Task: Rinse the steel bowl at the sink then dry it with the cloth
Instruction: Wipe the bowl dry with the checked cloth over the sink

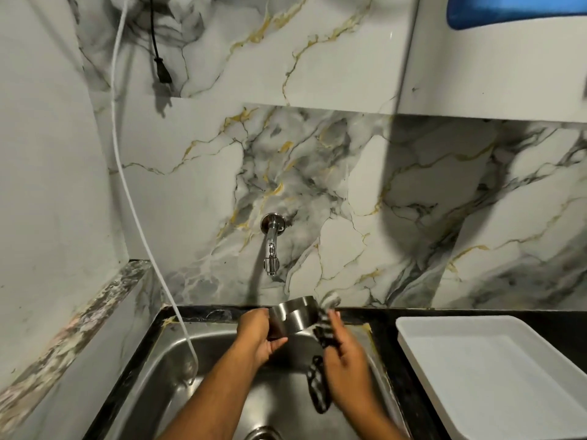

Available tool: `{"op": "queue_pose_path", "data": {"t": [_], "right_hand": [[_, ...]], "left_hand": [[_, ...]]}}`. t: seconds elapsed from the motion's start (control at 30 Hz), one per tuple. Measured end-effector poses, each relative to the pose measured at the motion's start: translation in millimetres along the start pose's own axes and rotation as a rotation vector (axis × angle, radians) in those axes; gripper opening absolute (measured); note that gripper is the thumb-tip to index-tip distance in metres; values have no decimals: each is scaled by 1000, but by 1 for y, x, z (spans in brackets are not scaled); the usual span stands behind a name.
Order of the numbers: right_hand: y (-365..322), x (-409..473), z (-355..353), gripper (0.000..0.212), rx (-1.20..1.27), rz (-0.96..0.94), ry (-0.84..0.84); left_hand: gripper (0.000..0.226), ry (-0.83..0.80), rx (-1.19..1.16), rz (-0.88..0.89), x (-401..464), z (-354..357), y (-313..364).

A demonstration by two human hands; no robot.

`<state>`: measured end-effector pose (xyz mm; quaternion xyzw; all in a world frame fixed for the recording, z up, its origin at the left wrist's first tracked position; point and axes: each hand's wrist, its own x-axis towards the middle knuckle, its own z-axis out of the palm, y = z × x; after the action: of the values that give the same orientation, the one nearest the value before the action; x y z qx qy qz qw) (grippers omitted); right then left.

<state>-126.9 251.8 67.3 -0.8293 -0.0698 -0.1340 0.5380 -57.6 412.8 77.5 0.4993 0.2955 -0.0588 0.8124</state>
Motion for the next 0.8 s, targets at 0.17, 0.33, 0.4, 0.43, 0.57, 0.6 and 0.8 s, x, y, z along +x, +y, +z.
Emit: {"op": "queue_pose_path", "data": {"t": [0.17,0.33,0.4,0.43,0.57,0.6,0.8], "right_hand": [[4,-10,32,80,-552,-617,-92],[2,10,14,84,-592,-731,-67],[-3,18,9,86,-500,-687,-59],[-6,23,7,86,-428,-646,-41],[-16,40,-6,81,-242,-421,14],[-19,41,-9,81,-252,-433,11],[-20,20,12,69,-646,-841,-70]], "left_hand": [[25,-82,-75,2,-9,16,7],[19,-74,-34,39,-14,18,16],[17,-35,34,62,-16,19,19],[16,-10,64,67,-16,18,19],[19,-36,94,42,-15,12,19],[23,-58,88,34,-14,12,19],[8,-195,22,50,-18,21,27]]}}
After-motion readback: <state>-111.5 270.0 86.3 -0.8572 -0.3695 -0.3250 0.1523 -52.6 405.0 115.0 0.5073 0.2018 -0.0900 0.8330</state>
